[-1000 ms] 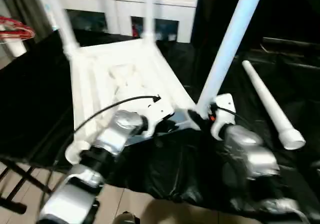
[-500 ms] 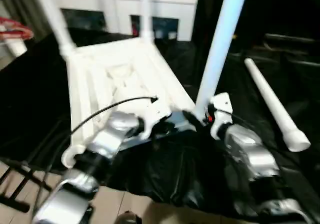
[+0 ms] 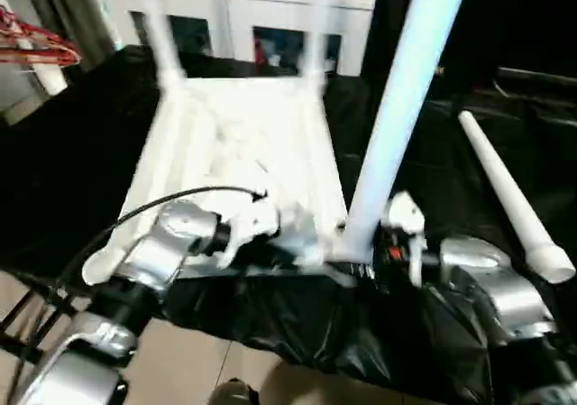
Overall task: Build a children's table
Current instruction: Rotate leg to tighten
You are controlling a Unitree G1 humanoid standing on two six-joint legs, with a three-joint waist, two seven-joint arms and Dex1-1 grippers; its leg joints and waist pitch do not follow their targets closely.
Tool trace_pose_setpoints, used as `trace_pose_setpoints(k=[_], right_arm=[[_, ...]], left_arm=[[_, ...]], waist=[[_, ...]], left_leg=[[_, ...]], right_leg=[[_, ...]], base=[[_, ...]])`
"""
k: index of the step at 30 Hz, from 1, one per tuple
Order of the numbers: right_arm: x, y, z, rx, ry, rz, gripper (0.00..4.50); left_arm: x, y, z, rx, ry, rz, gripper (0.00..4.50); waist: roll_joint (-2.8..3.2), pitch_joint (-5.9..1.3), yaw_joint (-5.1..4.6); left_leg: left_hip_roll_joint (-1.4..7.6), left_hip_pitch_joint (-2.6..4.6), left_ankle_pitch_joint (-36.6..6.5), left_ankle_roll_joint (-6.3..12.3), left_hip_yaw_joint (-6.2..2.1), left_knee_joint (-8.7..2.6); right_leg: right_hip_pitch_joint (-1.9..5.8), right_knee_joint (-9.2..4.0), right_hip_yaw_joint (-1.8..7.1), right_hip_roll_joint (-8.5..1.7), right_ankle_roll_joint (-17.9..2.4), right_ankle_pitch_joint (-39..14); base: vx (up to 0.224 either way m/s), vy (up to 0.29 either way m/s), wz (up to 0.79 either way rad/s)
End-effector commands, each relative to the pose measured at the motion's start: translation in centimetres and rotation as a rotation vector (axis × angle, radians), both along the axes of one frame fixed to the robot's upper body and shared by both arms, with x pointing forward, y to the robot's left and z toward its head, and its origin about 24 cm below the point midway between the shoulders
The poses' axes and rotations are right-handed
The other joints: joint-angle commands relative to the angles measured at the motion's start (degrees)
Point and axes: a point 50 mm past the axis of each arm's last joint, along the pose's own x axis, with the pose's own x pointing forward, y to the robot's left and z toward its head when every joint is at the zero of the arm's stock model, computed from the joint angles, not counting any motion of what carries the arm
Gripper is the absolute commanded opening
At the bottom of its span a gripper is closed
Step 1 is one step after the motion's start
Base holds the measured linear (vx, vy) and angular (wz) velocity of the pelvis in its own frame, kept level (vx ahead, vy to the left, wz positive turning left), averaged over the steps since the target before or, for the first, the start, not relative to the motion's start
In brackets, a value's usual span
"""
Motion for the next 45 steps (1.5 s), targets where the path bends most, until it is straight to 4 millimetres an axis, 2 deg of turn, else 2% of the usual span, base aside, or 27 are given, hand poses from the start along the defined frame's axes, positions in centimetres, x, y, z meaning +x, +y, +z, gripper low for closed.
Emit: trace_pose_setpoints(k=[1, 4, 5, 9, 14, 15, 17, 19, 21, 22, 23, 24, 25, 26, 27, 28, 30, 32, 33, 34, 38, 39, 40, 42, 43, 45], right_arm=[[-0.5, 0.4, 0.4, -0.002, -0.006, 0.07, 3.44], [-0.9, 0.6, 0.4, -0.003, 0.018, 0.111, 3.2], [-1.0, 0.7, 0.4, -0.005, 0.022, 0.119, 3.11], [-1.3, 0.9, -0.1, -0.008, 0.036, 0.129, 2.81], [-1.3, 1.0, -0.5, 0.003, 0.039, 0.087, 2.71], [-1.2, 1.1, -0.7, 0.008, 0.036, 0.057, 2.7], [-0.6, 1.3, -1.1, 0.016, 0.011, -0.035, 2.7], [0.6, 1.6, -1.6, 0.033, -0.007, -0.214, 2.69], [2.0, 1.8, -2.2, 0.047, -0.013, -0.415, 2.69], [2.0, 1.8, -2.2, 0.047, -0.013, -0.421, 2.69], [2.4, 2.0, -2.4, 0.049, -0.003, -0.483, 2.68], [3.0, 2.3, -2.7, 0.057, 0.011, -0.568, 2.68], [3.0, 2.4, -2.8, 0.059, 0.013, -0.577, 2.68], [3.3, 2.6, -2.9, 0.066, 0.019, -0.614, 2.68], [3.7, 2.9, -3.1, 0.059, 0.031, -0.68, 2.68], [4.2, 3.2, -3.3, 0.045, 0.038, -0.753, 2.68], [4.9, 4.3, -3.4, 0.04, 0.011, -0.828, 2.68], [5.0, 4.7, -3.2, 0.046, -0.006, -0.825, 2.68], [5.0, 4.9, -3.2, 0.046, -0.018, -0.824, 3.03], [5.0, 5.1, -3.1, 0.055, -0.022, -0.812, 3.23], [4.9, 5.4, -2.8, 0.077, -0.026, -0.766, 3.58], [4.9, 5.4, -2.7, 0.074, -0.038, -0.755, 3.7], [4.9, 5.3, -2.6, 0.072, -0.043, -0.745, 3.8], [4.7, 4.6, -2.3, 0.069, -0.062, -0.667, 3.94], [4.7, 4.6, -2.3, 0.069, -0.062, -0.665, 3.94], [4.5, 4.2, -2.2, 0.067, -0.069, -0.603, 3.94]], left_arm=[[-0.5, -1.1, 0.8, -0.028, -0.014, -0.11, 0.0], [-0.6, -1.0, 0.8, -0.028, -0.004, -0.123, 0.0], [-0.6, -1.0, 0.7, -0.027, -0.003, -0.124, 0.0], [-0.4, -1.0, 0.6, -0.026, -0.015, -0.106, 0.0], [0.2, -1.2, 0.7, -0.039, -0.045, -0.05, 0.0], [0.5, -1.4, 0.7, -0.047, -0.061, -0.013, 0.0], [1.2, -1.8, 0.9, -0.069, -0.083, 0.055, 0.0], [2.1, -2.5, 1.3, -0.105, -0.111, 0.152, 0.0], [3.0, -3.5, 1.7, -0.131, -0.145, 0.256, 0.0], [3.0, -3.5, 1.7, -0.132, -0.146, 0.259, 0.0], [3.3, -3.9, 1.8, -0.137, -0.154, 0.292, 0.0], [3.7, -4.6, 2.0, -0.143, -0.164, 0.35, 0.0], [3.8, -4.6, 2.0, -0.144, -0.165, 0.358, 0.0], [4.0, -5.0, 2.0, -0.146, -0.17, 0.391, 0.0], [4.3, -5.4, 2.1, -0.152, -0.179, 0.434, 0.0], [4.5, -5.9, 2.1, -0.162, -0.184, 0.477, 0.0], [4.5, -7.1, 2.0, -0.158, -0.21, 0.492, 0.0], [4.3, -7.4, 1.9, -0.156, -0.212, 0.478, 0.0], [4.2, -7.6, 1.8, -0.157, -0.21, 0.468, 0.0], [4.0, -7.8, 1.7, -0.155, -0.209, 0.456, 0.0], [3.8, -7.8, 1.5, -0.141, -0.215, 0.422, 0.0], [3.7, -7.7, 1.5, -0.141, -0.222, 0.408, 0.0], [3.7, -7.6, 1.5, -0.141, -0.22, 0.401, 0.0], [3.3, -6.9, 1.4, -0.14, -0.209, 0.341, 0.0], [3.3, -6.9, 1.4, -0.14, -0.208, 0.34, 0.0], [3.2, -6.4, 1.2, -0.132, -0.201, 0.318, 0.0]], waist=[[-0.16, -4.17, -0.18], [-0.21, -4.23, -0.1], [-0.49, -4.4, -0.11], [-0.4, -4.48, 0.07], [-0.38, -4.52, 0.34], [-0.53, -4.48, 0.32], [-0.53, -4.29, 0.39], [-0.64, -4.21, 0.22], [-0.69, -4.04, -0.53], [-0.78, -3.93, -1.37], [-0.71, -3.98, -1.52], [-0.53, -4.0, -1.98], [-0.62, -4.03, -2.41], [-0.67, -4.06, -2.49], [-0.4, -4.03, -2.71], [-0.53, -4.19, -2.7], [-0.44, -4.26, -2.92], [-0.33, -4.29, -2.92], [-0.38, -4.45, -2.89], [-0.37, -4.42, -2.92], [-0.31, -4.56, -2.88], [0.05, -4.61, -2.79], [-0.16, -4.58, -2.92], [0.05, -4.58, -2.89], [-0.1, -4.53, -2.93], [-0.02, -4.57, -2.93]], left_leg=[[3.41, 1.59, -17.6, 1.33, -1.08, -4.15], [3.44, 1.49, -17.2, 1.38, -1.08, -4.12], [3.4, 1.49, -17.0, 1.46, -1.05, -4.06], [3.39, 1.43, -16.0, 1.51, -1.06, -3.94], [3.36, 1.51, -15.9, 1.53, -1.0, -3.85], [3.33, 1.49, -16.1, 1.52, -0.95, -3.83], [3.26, 1.66, -17.4, 0.9, -1.05, -3.95], [3.05, 1.8, -19.3, -0.32, -1.27, -4.1], [2.96, 1.57, -20.6, -1.47, -1.61, -4.31], [2.8, 1.33, -21.4, -1.97, -1.78, -4.44], [2.76, 1.46, -22.0, -2.06, -1.92, -4.41], [2.75, 1.72, -22.6, -1.95, -1.82, -4.35], [2.66, 1.73, -22.5, -1.93, -1.79, -4.26], [2.61, 1.71, -22.4, -1.72, -1.8, -4.26], [2.53, 1.74, -21.9, -1.36, -1.63, -4.21], [2.49, 1.7, -21.4, -1.33, -1.67, -4.15], [2.46, 1.71, -20.5, -1.38, -1.55, -4.11], [2.52, 1.59, -20.2, -1.23, -1.57, -4.17], [2.58, 1.46, -19.1, -0.62, -1.43, -4.17], [2.58, 1.41, -18.9, -0.41, -1.4, -4.19], [2.59, 1.26, -17.2, 0.58, -1.24, -4.07], [2.6, 1.2, -16.9, 0.71, -1.29, -4.04], [2.58, 1.19, -16.9, 0.77, -1.22, -4.06], [2.53, 1.14, -17.1, 0.86, -1.27, -4.07], [2.6, 1.1, -17.4, 1.05, -1.25, -4.11], [2.67, 1.26, -17.6, 1.08, -1.27, -4.08]], right_leg=[[2.24, -4.19, 2.67, -4.61, -10.8, -19.4], [2.28, -4.01, 2.73, -4.61, -11.0, -18.7], [2.4, -3.99, 2.68, -4.61, -11.1, -18.6], [2.38, -3.92, 2.67, -4.7, -11.2, -18.3], [2.3, -3.92, 2.66, -4.61, -11.1, -17.9], [2.23, -3.97, 2.68, -4.61, -11.1, -18.1], [2.14, -4.31, 2.62, -4.73, -10.5, -20.7], [2.09, -4.72, 2.48, -4.96, -9.1, -25.3], [2.17, -4.91, 2.21, -5.14, -8.2, -28.3], [2.36, -5.11, 1.92, -5.15, -7.2, -30.3], [2.38, -5.36, 1.78, -5.19, -6.7, -31.3], [2.05, -5.61, 1.88, -5.1, -6.3, -31.3], [1.99, -5.63, 1.88, -5.06, -6.8, -30.2], [2.07, -5.65, 1.85, -5.04, -6.8, -30.0], [1.85, -5.71, 2.0, -4.89, -7.0, -29.0], [2.06, -5.64, 1.94, -4.95, -7.1, -28.4], [1.96, -5.47, 2.01, -4.89, -7.7, -26.5], [2.09, -5.34, 2.04, -4.84, -7.9, -25.0], [2.22, -4.99, 2.22, -4.72, -8.4, -21.8], [2.28, -4.9, 2.23, -4.65, -8.7, -20.9], [2.54, -4.4, 2.31, -4.54, -10.0, -17.3], [2.61, -4.29, 2.31, -4.58, -10.2, -16.5], [2.63, -4.3, 2.31, -4.5, -10.3, -16.1], [2.76, -4.29, 2.26, -4.57, -10.3, -16.5], [2.84, -4.41, 2.27, -4.53, -9.9, -17.1], [2.74, -4.41, 2.26, -4.54, -10.1, -17.2]], base=[[0.0, 0.0, 0.0], [0.0, 0.0, 0.0], [0.0, 0.0, 0.0], [0.0, 0.0, 0.0], [0.0, 0.0, 0.0], [0.0, 0.0, 0.0], [0.0, 0.0, 0.0], [0.0, 0.0, 0.0], [0.0, 0.0, 0.0], [0.0, 0.0, 0.0], [0.0, 0.0, 0.0], [0.0, 0.0, 0.0], [0.0, 0.0, 0.0], [0.0, 0.0, 0.0], [0.0, 0.0, 0.0], [0.0, 0.0, 0.0], [0.0, 0.0, 0.0], [0.0, 0.0, 0.0], [0.0, 0.0, 0.0], [0.0, 0.0, 0.0], [0.0, 0.0, 0.0], [0.0, 0.0, 0.0], [0.0, 0.0, 0.0], [0.0, 0.0, 0.0], [0.0, 0.0, 0.0], [0.0, 0.0, 0.0]])
